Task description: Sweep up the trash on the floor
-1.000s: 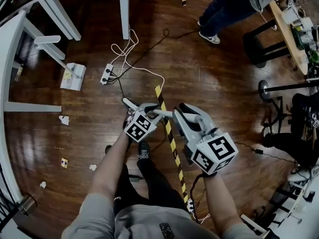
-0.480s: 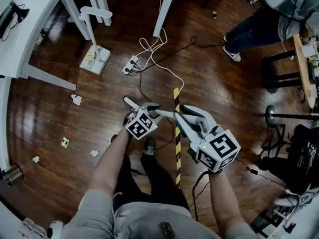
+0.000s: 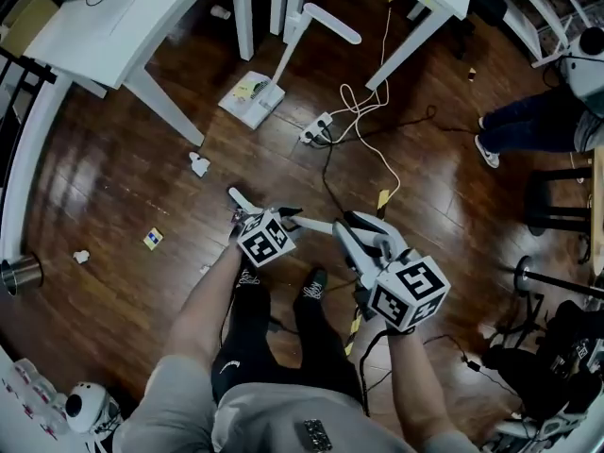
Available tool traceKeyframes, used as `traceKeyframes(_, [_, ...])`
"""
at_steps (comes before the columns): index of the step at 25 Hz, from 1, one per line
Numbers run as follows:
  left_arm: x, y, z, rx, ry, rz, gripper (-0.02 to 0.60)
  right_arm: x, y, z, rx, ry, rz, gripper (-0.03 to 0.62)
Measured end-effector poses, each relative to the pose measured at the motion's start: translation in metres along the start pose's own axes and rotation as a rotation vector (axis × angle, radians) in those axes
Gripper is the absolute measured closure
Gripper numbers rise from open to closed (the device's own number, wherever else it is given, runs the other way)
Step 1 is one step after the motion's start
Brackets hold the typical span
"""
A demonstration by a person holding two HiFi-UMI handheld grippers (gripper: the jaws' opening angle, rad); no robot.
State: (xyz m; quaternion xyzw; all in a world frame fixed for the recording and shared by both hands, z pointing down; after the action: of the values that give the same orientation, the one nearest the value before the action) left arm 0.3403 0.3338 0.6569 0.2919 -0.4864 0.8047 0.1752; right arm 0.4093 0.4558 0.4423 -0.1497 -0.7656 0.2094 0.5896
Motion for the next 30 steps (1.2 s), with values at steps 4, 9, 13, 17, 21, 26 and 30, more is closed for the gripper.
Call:
traceKeyframes(4, [0.041,0.058,0.048,-0.056,0.049,0.024,0.453,-0.018,-0.065,0.046,-0.068,0.010,-0.006,0.513])
traceKeyframes(9, [0.089,0.122,0.097,-0.116,0.111,0.025,0.453,-0.040,-0.139,0.099,-0.163,0.042,0.013,0.513])
traceKeyframes(13, [0.127,0.167,0.130,-0.169,0.166,0.039,0.453,-0.049,-0.190,0.135,-0.242,0.057,0.033,0.513])
traceKeyframes(17, [0.145,0.196,0.150,-0.223,0.222,0.014,0.453,-0.066,-0.224,0.154,-0.305,0.088,0.047,0.513])
traceKeyframes(21, [0.129,0.206,0.155,-0.243,0.221,-0.014,0.456,-0.083,-0.223,0.145,-0.316,0.091,0.033,0.513])
traceKeyframes(26, [0.057,0.191,0.151,-0.233,0.158,-0.061,0.456,-0.117,-0.186,0.084,-0.265,0.041,-0.018,0.513])
traceKeyframes(30, [-0.017,0.163,0.150,-0.218,0.093,-0.094,0.460,-0.151,-0.154,0.030,-0.214,0.041,-0.066,0.513])
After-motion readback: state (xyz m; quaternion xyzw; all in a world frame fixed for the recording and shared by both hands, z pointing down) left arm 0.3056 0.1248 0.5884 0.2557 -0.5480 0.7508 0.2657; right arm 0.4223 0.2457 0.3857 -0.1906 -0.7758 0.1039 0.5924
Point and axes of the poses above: the fingertips, and each gripper's own axes: y backward along the fingers, z to its left, x out of its underside, the point moved 9 cm from there along y, backward along the fingers, and after that the axes turned 12 degrees about y, right-handed, at the moved point
